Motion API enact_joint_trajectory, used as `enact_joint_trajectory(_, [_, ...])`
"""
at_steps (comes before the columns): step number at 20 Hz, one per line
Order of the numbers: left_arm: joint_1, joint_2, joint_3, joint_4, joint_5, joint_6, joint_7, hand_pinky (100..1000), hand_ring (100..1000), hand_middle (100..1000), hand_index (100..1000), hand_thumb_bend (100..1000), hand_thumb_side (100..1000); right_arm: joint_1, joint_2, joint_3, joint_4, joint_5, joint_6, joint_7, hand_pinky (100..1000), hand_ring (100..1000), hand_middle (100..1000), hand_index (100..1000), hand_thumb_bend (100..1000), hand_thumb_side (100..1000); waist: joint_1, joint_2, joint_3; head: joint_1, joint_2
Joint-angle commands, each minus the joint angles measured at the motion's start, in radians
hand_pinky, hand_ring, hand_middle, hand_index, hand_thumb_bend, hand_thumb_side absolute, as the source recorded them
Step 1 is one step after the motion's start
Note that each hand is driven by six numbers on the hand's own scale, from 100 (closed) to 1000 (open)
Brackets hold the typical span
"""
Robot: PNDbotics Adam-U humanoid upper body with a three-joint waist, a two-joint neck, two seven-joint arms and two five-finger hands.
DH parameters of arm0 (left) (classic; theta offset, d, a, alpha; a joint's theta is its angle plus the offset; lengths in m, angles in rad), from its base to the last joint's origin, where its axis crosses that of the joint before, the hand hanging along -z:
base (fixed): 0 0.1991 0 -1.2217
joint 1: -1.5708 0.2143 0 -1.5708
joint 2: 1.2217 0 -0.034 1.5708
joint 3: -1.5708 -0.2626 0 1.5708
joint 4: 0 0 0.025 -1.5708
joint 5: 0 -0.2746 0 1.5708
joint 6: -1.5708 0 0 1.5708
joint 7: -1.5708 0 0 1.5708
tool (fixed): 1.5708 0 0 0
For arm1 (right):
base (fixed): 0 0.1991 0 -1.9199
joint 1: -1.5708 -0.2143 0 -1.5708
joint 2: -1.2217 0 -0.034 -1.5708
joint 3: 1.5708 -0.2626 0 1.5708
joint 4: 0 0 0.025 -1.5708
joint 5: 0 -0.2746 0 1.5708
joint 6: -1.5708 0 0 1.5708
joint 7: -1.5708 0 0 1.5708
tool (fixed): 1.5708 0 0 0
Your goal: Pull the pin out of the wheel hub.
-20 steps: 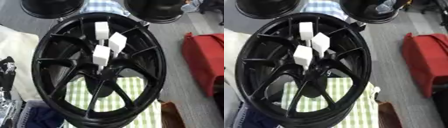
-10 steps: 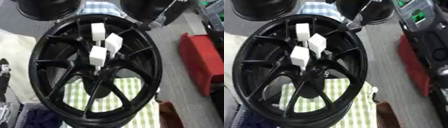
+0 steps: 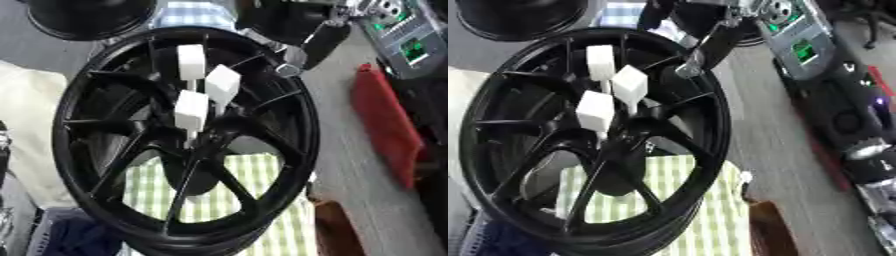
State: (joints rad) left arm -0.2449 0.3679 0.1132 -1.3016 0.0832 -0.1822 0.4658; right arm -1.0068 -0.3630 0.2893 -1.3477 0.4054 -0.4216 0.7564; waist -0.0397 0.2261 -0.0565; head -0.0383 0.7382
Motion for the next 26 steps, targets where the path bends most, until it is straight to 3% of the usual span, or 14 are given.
enact_joint_trajectory(1, [-0.015,0.011,-0.003,-0.009,-0.003,0.000,-0.006,719,631,534,751,299,625,-0.007,-0.001,0.002,-0.009,0.008,-0.134,0.132,783,736,697,779,508,278,0.003,-0.020,0.005,-0.008,0.001])
enact_joint_trajectory(19, [-0.041,-0.007,-0.013,-0.019,-0.001,0.004,-0.019,720,633,535,752,300,629,-0.026,-0.009,0.049,-0.018,-0.004,-0.171,0.151,795,751,701,763,465,211,0.013,0.005,0.035,-0.060,-0.016])
enact_joint_trajectory(26, [-0.048,-0.009,-0.015,-0.024,0.001,0.005,-0.021,720,634,535,752,299,630,-0.027,-0.011,0.059,0.001,0.008,-0.178,0.151,791,749,700,759,458,199,0.012,0.014,0.043,-0.063,-0.003])
